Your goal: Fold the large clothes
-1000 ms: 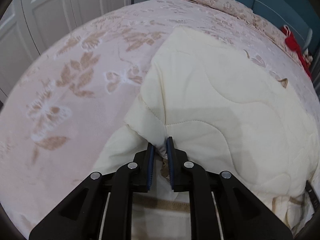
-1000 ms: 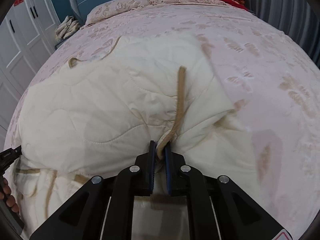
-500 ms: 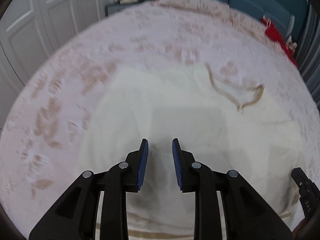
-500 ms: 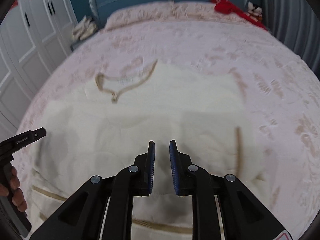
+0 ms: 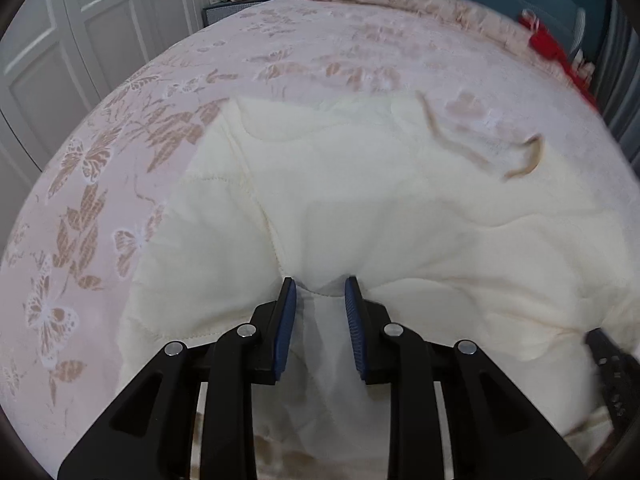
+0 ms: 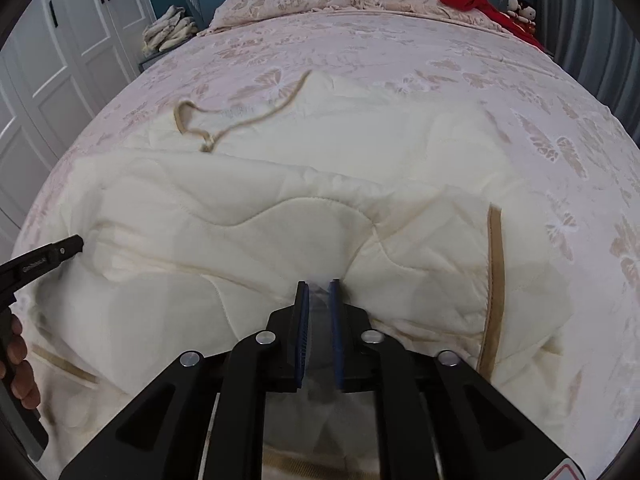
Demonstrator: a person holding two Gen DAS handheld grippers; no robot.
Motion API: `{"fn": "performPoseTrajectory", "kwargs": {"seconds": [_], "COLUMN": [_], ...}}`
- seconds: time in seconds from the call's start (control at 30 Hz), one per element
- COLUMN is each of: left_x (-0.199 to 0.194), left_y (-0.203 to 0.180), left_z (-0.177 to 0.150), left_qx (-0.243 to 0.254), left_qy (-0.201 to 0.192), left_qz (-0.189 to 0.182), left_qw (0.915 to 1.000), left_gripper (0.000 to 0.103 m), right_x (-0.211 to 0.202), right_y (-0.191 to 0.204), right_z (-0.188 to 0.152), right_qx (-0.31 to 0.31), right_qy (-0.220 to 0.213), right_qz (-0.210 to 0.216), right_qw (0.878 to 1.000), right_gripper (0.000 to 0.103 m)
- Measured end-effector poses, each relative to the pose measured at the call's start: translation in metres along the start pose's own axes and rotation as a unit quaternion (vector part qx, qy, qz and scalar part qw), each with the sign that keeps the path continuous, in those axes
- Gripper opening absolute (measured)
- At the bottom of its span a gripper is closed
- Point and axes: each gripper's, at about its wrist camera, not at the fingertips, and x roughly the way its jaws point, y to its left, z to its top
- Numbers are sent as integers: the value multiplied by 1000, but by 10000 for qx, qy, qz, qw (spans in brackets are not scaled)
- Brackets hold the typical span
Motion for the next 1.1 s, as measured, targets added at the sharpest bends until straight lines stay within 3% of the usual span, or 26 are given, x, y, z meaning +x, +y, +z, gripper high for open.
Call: {"fn": "performPoseTrajectory", "kwargs": {"seconds": [0.07,0.13,0.33,0.5,0.67,0.73,0.77,0.8,0.87,0.97,1.03,1.1], "left_x": [-11,-15,33,87,109,113,114,114,115,117,116,107], "left_y": [9,18,24,37,40,44,45,46,47,45,41,37], "left_z": [15,41,105,121,113,110,108,108,103,101,103,106], "left_qx": [-165,-337,-356,-446,-183,-258,-288,-299,-299,-250,-175,-85], "left_qy": [-176,-356,-145,156,-88,-235,-328,-375,-512,-579,-540,-552], "left_qz": [-174,-232,16,295,565,530,501,489,470,534,664,776], "left_qw": [9996,9985,9993,9984,9982,9980,9978,9977,9971,9966,9962,9954], "left_gripper": [38,44,45,45,48,50,51,52,53,54,55,56], "right_x": [-12,-15,35,94,148,163,164,166,170,176,155,126], "right_y": [2,9,68,107,141,150,151,150,139,126,119,91], "right_z": [14,34,108,146,165,160,157,154,150,149,150,150], "right_qx": [88,137,27,269,219,105,45,44,311,676,723,1006], "right_qy": [-184,-287,-208,70,331,365,280,217,119,100,-217,-615], "right_qz": [249,518,1476,1810,1730,1648,1595,1548,1587,1742,1251,1149], "right_qw": [9995,9982,9888,9831,9841,9856,9868,9877,9868,9823,9893,9864], "right_gripper": [25,31,37,37,41,33,18,9,1,0,0,3]}}
